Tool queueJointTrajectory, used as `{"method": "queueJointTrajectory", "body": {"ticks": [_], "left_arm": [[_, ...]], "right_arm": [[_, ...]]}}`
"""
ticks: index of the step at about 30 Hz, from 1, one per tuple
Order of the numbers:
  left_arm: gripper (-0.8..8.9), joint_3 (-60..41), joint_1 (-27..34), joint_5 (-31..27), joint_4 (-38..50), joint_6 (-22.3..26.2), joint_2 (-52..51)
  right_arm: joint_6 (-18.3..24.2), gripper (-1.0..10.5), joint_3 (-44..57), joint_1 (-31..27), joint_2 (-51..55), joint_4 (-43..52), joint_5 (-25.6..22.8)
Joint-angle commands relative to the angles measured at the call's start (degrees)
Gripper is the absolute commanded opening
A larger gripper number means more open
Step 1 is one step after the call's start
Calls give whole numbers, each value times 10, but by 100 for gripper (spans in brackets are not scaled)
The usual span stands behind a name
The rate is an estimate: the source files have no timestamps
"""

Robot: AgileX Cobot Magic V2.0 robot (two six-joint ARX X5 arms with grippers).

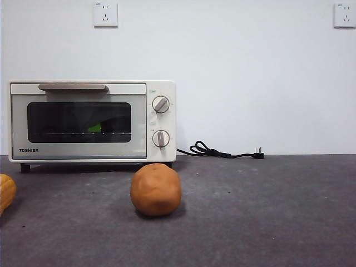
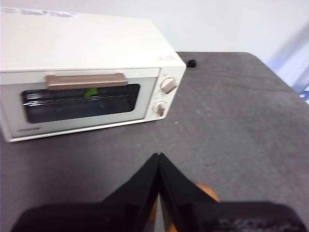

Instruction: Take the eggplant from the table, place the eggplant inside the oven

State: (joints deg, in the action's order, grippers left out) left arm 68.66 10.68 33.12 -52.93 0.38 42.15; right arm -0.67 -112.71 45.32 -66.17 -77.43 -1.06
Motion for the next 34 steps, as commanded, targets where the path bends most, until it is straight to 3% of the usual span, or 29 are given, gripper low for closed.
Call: {"method": "queueJointTrajectory", "body": {"ticks": [1,34], "left_arm": [[-6,-2,-2,-16,-11,-1,-26],[-4,-2,-2,-16,-43,-2,-38]], "right_arm": [[-6,1,-1,1,0,-11,0],[-8,2,-1,1,-3,-11,0]]}}
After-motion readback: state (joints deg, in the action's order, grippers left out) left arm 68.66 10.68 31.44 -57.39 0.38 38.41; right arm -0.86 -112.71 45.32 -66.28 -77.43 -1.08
